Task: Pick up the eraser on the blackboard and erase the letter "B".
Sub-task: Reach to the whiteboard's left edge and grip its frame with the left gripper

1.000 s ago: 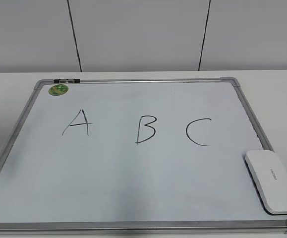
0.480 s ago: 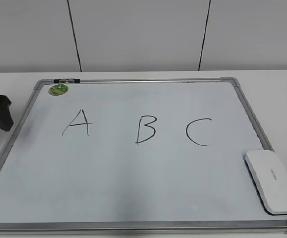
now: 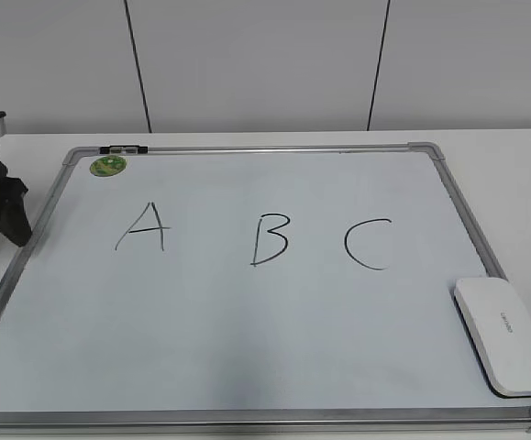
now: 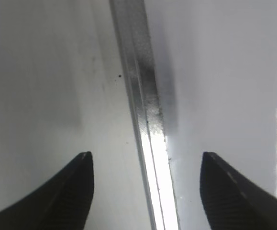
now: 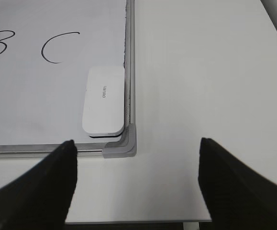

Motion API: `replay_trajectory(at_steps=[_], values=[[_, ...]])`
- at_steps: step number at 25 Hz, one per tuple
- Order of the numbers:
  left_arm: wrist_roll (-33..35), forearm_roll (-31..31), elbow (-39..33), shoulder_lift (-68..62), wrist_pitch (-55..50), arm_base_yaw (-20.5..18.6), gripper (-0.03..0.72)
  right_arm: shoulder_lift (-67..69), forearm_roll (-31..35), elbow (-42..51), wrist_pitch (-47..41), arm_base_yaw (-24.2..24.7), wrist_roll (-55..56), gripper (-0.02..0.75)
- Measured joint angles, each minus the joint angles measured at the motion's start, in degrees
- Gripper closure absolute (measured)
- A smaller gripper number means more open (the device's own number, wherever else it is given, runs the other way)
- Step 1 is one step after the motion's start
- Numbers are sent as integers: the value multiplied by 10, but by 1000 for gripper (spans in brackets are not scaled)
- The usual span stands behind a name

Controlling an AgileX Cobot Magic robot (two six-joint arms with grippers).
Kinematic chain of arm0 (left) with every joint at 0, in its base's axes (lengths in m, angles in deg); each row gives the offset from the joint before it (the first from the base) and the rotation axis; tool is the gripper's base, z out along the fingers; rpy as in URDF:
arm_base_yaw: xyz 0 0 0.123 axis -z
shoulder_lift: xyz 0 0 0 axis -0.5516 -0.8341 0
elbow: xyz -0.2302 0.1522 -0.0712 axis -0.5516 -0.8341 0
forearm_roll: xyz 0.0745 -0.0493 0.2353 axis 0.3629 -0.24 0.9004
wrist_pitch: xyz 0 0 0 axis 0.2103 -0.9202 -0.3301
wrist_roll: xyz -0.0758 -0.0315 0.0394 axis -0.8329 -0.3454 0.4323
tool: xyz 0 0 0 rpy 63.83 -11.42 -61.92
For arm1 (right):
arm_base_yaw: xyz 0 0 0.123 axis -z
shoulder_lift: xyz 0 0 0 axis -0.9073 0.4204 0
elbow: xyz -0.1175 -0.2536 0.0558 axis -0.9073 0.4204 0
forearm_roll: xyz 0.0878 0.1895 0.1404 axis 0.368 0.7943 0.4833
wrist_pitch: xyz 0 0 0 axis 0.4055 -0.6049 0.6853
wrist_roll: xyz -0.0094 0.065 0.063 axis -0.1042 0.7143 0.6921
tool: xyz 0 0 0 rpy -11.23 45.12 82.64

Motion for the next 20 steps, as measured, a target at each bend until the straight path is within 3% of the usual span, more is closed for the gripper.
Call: replay_trajectory(at_steps=[10, 20], values=[[12, -37, 34, -48, -23, -26, 326, 0, 0, 0, 0, 0, 0, 151], [12, -58, 34, -72, -17, -26, 370, 0, 0, 0, 0, 0, 0, 152]])
